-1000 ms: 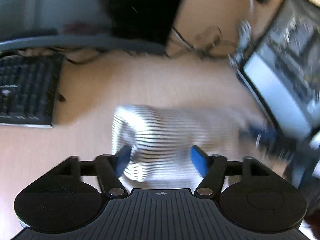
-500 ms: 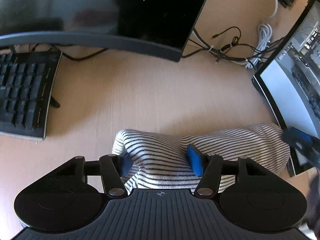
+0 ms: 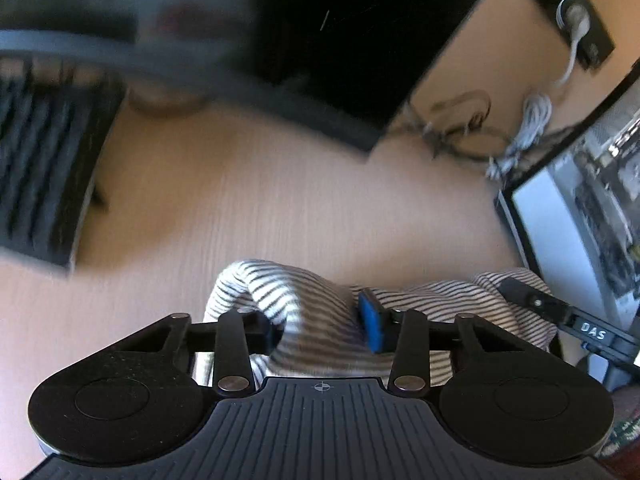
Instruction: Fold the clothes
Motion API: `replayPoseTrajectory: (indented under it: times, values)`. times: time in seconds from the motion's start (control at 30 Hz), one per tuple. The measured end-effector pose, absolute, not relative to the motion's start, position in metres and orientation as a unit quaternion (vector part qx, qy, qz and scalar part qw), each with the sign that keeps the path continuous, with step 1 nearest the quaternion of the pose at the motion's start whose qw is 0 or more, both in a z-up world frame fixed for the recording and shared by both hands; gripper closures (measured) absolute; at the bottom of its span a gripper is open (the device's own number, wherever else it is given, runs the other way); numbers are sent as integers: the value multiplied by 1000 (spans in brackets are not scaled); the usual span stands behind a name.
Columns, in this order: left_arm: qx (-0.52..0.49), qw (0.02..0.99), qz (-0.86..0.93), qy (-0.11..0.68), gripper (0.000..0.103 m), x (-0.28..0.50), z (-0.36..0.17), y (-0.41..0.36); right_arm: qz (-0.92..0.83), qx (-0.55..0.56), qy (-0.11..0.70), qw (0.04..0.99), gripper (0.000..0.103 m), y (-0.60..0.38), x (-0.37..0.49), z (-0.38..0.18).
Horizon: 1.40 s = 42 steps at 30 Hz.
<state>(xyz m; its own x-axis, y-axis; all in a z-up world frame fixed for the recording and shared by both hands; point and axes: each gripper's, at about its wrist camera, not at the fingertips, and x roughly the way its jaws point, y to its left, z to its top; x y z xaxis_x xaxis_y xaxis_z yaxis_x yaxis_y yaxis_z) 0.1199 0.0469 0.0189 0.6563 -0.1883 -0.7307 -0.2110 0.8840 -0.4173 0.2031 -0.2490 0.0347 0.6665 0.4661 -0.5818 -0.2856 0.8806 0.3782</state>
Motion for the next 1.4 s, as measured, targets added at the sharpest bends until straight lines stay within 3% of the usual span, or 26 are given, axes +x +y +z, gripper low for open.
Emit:
replayPoseTrajectory:
  times: [0.13, 0.33, 0.43, 0.53, 0.6, 0.73, 0.8, 0.83, 0.87, 0.93, 1.0, 1.03, 1.07, 1.1, 1.17, 1.3, 1.4]
  values:
    - [-205, 895, -6, 395, 61, 103, 35, 40, 216, 106, 337, 910, 71, -249, 179, 40]
    - [-237, 866, -30, 440, 58, 44, -1, 24, 192, 136, 380, 894, 71, -259, 129, 0]
    - [-234, 862, -45, 447, 55, 25, 5, 26, 180, 147, 376, 897, 70, -263, 114, -8]
    - [-219, 885, -38, 410, 39, 15, 39, 35, 170, 124, 365, 907, 69, -257, 110, -6]
    - [-217, 898, -29, 381, 20, 14, 59, 41, 164, 99, 357, 914, 68, -251, 106, -3]
    - [-223, 887, -15, 404, 20, 33, 47, 33, 157, 57, 343, 924, 63, -242, 105, 5]
    - [-222, 865, -16, 449, 31, 41, 21, 22, 154, 35, 329, 931, 58, -240, 105, 14]
    - [-221, 857, -18, 465, 32, 41, 10, 17, 144, 27, 321, 936, 52, -242, 104, 17]
    - [-218, 853, -19, 474, 32, 41, 1, 12, 133, 20, 313, 940, 37, -244, 104, 21]
    - [-198, 859, -21, 472, 31, 38, -4, 3, 124, 22, 321, 939, 20, -249, 112, 18]
    - [-193, 861, -23, 470, 31, 37, -3, 3, 126, 39, 340, 931, 18, -255, 123, 10]
    - [-198, 860, -24, 470, 31, 38, -3, 5, 133, 66, 353, 924, 18, -258, 129, 3]
    - [-200, 860, -25, 470, 31, 38, -4, 7, 144, 91, 359, 918, 28, -260, 134, 0]
    - [-198, 860, -26, 469, 31, 39, -4, 8, 156, 116, 363, 911, 46, -260, 138, -1]
    - [-190, 862, -28, 470, 30, 39, -3, 8, 170, 83, 340, 921, 56, -251, 143, 16]
    - [-179, 864, -34, 470, 28, 38, -5, 4, 195, -13, 290, 937, 58, -233, 148, 42]
    - [-179, 865, -37, 467, 27, 39, -6, 3, 184, -62, 310, 931, 56, -225, 161, 18]
